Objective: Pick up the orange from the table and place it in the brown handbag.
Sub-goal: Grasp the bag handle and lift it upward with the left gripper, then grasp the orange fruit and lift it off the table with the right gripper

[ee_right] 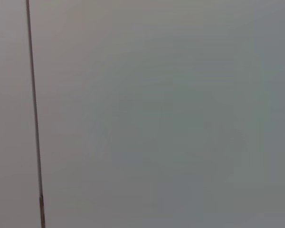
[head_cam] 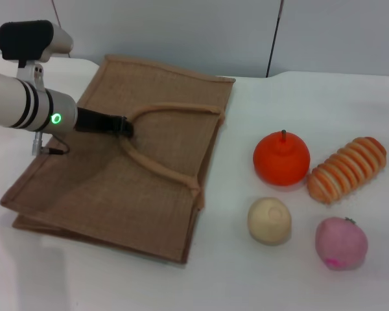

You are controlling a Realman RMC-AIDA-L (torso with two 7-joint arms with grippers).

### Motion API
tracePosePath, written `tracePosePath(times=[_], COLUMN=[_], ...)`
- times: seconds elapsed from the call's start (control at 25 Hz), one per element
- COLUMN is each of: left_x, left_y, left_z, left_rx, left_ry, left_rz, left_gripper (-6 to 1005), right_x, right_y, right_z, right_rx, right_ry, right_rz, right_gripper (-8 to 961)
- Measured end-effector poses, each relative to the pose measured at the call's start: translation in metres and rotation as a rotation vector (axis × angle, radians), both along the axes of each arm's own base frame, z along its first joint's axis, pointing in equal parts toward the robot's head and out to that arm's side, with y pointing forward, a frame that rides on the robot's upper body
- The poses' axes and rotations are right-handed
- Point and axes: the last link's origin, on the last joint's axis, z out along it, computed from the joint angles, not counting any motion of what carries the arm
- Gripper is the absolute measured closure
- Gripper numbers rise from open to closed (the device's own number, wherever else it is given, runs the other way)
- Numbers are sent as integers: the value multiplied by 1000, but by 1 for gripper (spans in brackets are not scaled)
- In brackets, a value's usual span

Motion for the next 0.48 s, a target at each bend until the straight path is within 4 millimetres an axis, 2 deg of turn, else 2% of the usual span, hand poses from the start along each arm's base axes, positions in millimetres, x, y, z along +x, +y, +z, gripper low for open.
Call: tracePosePath(times=[0.28,0.48], left_x=[1,5], left_y=[2,3], left_z=[0,4], left_rx=[30,118], left_ry=[-5,-132], left_rz=[-37,-88], left_gripper=[805,829], right_x=[-2,-11], right_y=[-1,-5], right_z=[-3,-13], right_rx=[-16,-102], right_ry=[-7,-19], right_rz=[13,93], right_gripper=[150,151])
